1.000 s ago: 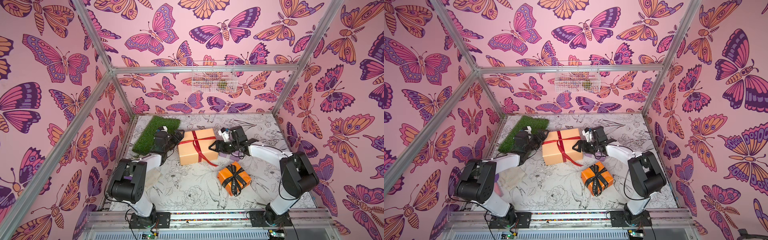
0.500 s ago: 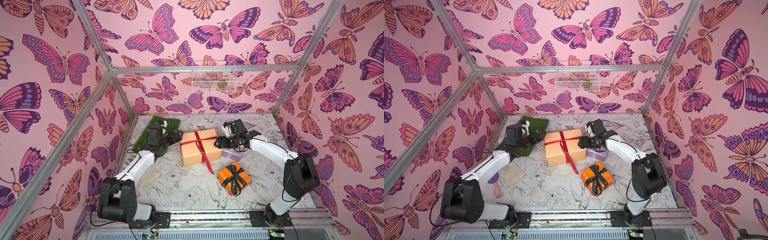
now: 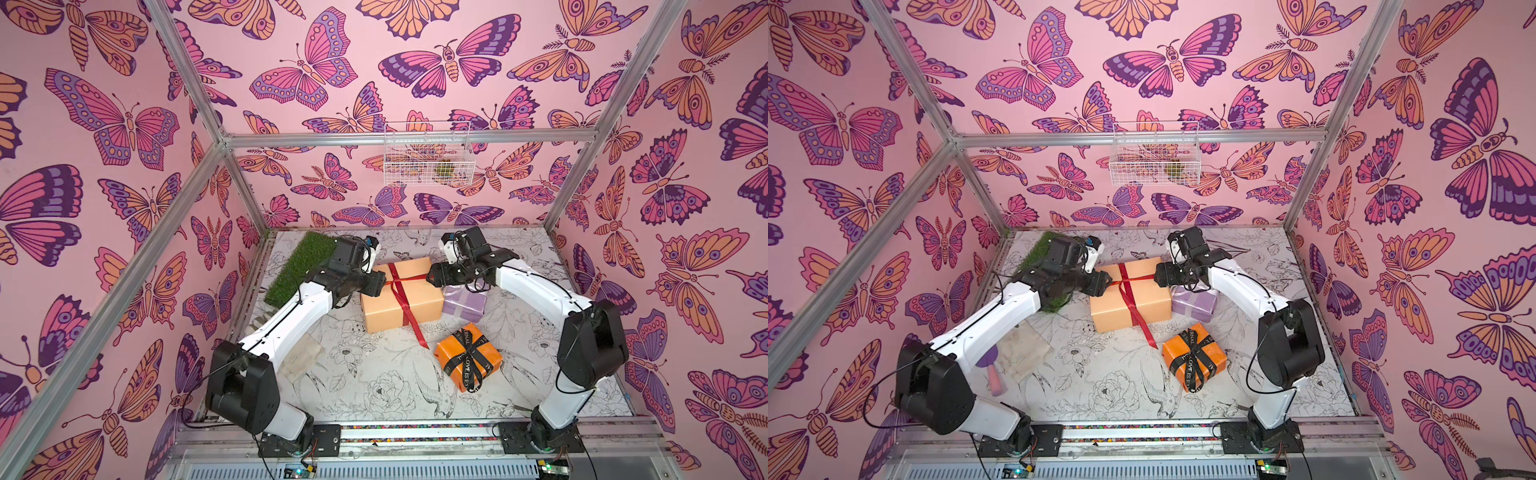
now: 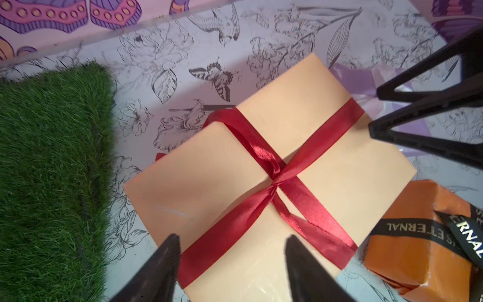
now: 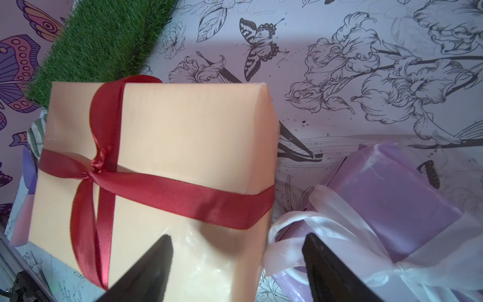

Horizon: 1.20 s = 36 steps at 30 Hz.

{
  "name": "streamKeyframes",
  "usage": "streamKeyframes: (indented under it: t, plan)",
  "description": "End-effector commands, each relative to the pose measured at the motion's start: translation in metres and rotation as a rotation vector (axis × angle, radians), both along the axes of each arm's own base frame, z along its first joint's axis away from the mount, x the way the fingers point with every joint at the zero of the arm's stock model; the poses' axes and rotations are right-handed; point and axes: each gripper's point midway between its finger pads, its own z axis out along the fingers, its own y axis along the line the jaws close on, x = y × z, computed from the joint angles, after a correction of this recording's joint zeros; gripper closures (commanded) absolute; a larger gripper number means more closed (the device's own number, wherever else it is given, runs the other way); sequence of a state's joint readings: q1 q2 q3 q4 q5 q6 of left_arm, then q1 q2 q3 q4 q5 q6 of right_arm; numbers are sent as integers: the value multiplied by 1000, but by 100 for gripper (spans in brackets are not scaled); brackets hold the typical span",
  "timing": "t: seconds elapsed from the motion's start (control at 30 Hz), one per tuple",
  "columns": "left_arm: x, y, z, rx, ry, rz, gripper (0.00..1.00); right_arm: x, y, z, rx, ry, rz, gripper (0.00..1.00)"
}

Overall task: Untie the ribbon bows on the gift boxes
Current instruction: Untie the ribbon from the gift box.

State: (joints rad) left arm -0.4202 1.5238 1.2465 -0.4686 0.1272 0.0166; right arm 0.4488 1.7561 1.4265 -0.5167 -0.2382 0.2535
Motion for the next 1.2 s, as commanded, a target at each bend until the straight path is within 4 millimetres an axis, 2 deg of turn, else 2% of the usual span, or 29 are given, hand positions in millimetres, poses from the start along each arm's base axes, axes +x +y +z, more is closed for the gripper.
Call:
streamKeyframes:
  t: [0.0, 0.37, 0.5, 0.67, 0.7, 0.8, 0.97, 1.17]
  plan:
    - [-6, -1, -19, 116, 43, -111, 48, -5, 6, 6, 2, 3, 42, 21]
    - [-1, -11, -51, 140, 128, -172, 49, -6, 5, 16, 4, -22, 45, 22]
    - [-2, -11, -59, 147, 145, -182, 65, -2, 8, 19, 26, -32, 42, 22]
    - [-3, -12, -59, 149, 143, -188, 97, 4, 12, 20, 36, -44, 35, 23]
    - [-3, -12, -56, 148, 136, -190, 100, 5, 13, 20, 39, -46, 40, 24]
    - [-5, -14, -48, 142, 115, -195, 100, 5, 17, 22, 30, -67, 89, 24]
    - [-5, -16, -36, 121, 89, -189, 100, 5, 30, 25, -104, -156, 230, 34]
    - [-7, -21, -30, 80, 97, -183, 100, -1, 58, 11, -272, -251, 414, 45]
